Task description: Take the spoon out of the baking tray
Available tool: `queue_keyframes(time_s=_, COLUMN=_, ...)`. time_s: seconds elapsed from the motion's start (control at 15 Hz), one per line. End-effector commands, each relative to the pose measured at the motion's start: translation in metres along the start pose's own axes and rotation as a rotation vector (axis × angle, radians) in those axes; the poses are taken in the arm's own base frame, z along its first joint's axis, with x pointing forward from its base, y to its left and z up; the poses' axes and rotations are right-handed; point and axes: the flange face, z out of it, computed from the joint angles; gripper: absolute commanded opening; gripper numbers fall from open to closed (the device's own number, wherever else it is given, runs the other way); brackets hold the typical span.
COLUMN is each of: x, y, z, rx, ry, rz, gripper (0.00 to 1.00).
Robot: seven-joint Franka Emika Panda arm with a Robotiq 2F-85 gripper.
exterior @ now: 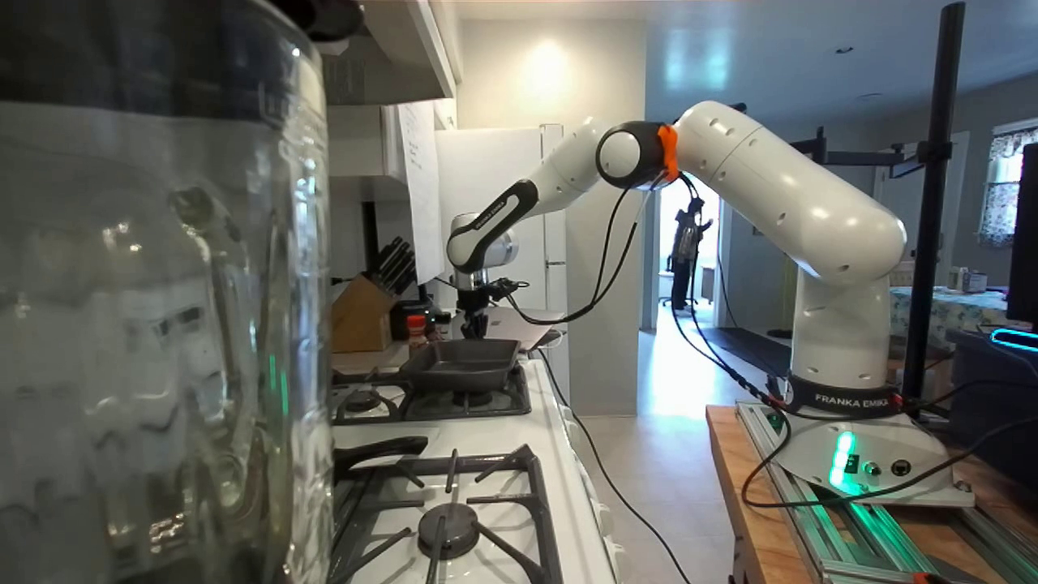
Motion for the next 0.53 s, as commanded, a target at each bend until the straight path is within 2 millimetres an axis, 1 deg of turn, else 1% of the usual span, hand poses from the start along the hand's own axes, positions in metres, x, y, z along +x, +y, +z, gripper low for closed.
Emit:
queue_keyframes(time_s=0.0, x=0.009, y=0.004, z=0.002, rx=0.013, ry=0.045, rz=-0.010, gripper=0.02)
queue_keyframes(time_s=0.13, x=0.011, y=0.002, z=0.001, rx=0.014, ry=0.065, rz=-0.008, gripper=0.02)
queue_keyframes(time_s=0.2, x=0.012, y=0.002, z=0.000, rx=0.014, ry=0.075, rz=-0.006, gripper=0.08)
queue_keyframes(time_s=0.27, x=0.013, y=0.001, z=-0.001, rx=0.017, ry=0.085, rz=-0.002, gripper=0.33)
queue_keyframes(time_s=0.33, x=0.013, y=0.000, z=-0.003, rx=0.019, ry=0.096, rz=0.000, gripper=0.33)
queue_keyframes(time_s=0.47, x=0.015, y=-0.003, z=-0.010, rx=0.019, ry=0.119, rz=0.006, gripper=0.45)
